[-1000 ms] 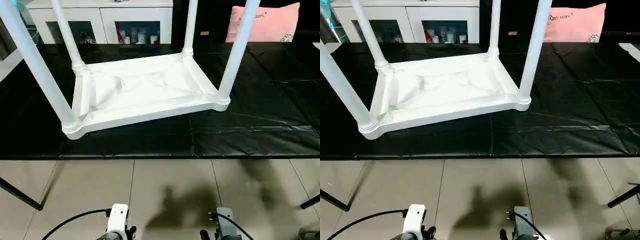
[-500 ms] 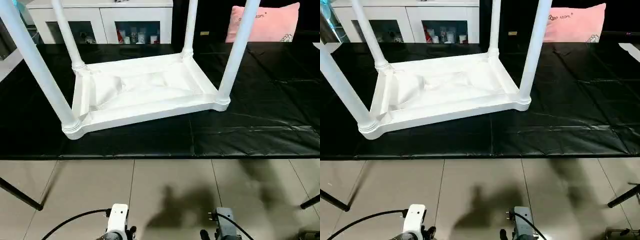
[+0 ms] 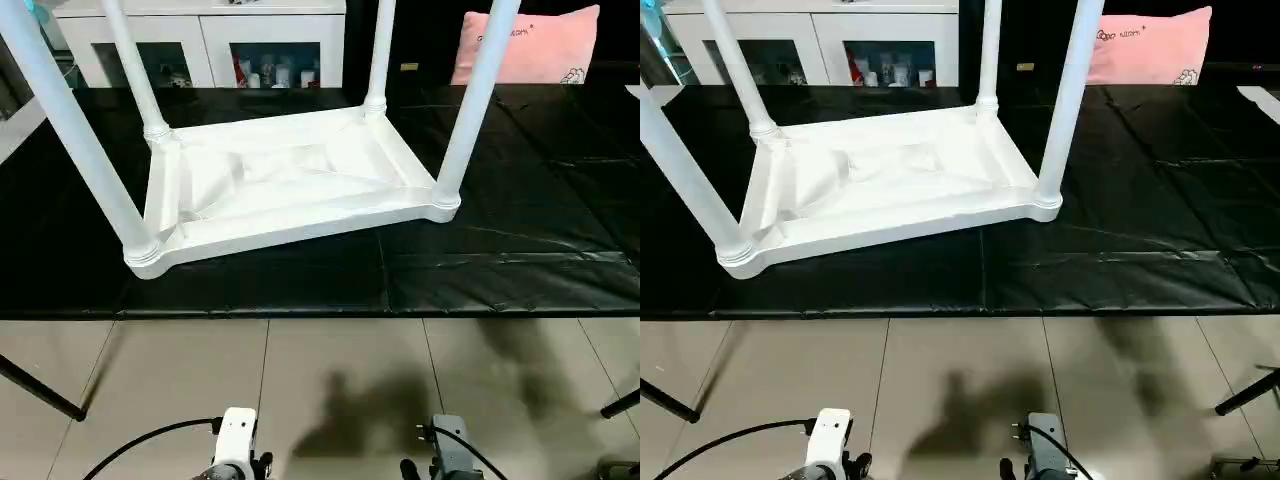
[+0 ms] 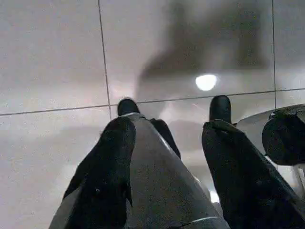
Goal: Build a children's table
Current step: Rotate leg to tighten
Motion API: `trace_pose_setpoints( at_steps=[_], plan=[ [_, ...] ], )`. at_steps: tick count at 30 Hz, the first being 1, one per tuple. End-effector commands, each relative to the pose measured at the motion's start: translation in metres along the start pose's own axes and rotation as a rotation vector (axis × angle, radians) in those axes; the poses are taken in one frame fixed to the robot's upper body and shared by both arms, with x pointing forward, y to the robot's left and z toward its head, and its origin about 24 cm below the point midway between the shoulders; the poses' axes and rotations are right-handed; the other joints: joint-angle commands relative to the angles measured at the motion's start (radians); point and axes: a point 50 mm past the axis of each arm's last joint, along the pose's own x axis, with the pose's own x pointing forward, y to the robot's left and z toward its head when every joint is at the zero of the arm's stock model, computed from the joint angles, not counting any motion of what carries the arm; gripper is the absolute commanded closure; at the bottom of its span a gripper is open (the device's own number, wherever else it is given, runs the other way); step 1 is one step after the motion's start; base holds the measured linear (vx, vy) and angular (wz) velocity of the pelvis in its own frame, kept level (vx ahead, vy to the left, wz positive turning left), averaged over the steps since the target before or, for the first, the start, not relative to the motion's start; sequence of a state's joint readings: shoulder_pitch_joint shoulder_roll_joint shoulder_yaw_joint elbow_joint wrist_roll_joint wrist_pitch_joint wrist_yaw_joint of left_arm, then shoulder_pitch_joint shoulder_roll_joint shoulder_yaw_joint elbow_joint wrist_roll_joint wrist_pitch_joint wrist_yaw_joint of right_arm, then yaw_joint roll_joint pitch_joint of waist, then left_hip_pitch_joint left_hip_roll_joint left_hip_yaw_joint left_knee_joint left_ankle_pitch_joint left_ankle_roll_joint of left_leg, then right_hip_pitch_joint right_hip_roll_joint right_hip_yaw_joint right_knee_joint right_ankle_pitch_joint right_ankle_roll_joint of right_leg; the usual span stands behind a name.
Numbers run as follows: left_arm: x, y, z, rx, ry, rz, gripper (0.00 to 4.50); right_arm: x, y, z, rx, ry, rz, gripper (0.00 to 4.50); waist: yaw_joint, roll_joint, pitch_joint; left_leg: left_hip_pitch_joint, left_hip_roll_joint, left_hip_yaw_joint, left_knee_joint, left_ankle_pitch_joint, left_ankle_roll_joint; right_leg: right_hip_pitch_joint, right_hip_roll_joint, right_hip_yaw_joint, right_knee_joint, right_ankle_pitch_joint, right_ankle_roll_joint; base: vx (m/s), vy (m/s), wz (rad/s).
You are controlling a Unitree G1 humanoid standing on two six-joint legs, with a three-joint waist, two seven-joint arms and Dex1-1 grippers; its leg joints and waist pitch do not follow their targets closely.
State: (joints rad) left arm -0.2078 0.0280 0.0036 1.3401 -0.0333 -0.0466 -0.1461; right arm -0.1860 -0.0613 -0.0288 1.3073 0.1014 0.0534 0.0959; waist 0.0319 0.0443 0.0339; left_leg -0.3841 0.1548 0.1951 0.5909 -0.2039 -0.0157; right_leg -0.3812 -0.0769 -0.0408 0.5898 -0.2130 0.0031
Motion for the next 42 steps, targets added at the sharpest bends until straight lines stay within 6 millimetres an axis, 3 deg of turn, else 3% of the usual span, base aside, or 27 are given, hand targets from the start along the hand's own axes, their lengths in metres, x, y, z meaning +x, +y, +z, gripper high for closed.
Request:
trace_pose_setpoints(
  at_steps=[1,42],
  plan=[
    [-0.0003,0.0017,-0.0018,-0.002,0.012,0.005,1.90,-0.0003,-0.0001,-0.0062,-0.007,0.024,-0.001,0.00,-0.001,-0.004,-0.033,0.018,0.096,-0.042,-0.091,-0.312,0.035,0.022,-0.099,0.049,-0.080,-0.162,-0.258,0.000,0.000,0.00],
    [-0.0003,0.0017,-0.0018,-0.002,0.012,0.005,1.90,-0.0003,-0.0001,-0.0062,-0.007,0.024,-0.001,0.00,-0.001,-0.004,-0.033,0.018,0.096,-0.042,-0.091,-0.314,0.035,0.021,-0.099,0.049,-0.081,-0.173,-0.256,0.000,0.000,0.00]
  ],
)
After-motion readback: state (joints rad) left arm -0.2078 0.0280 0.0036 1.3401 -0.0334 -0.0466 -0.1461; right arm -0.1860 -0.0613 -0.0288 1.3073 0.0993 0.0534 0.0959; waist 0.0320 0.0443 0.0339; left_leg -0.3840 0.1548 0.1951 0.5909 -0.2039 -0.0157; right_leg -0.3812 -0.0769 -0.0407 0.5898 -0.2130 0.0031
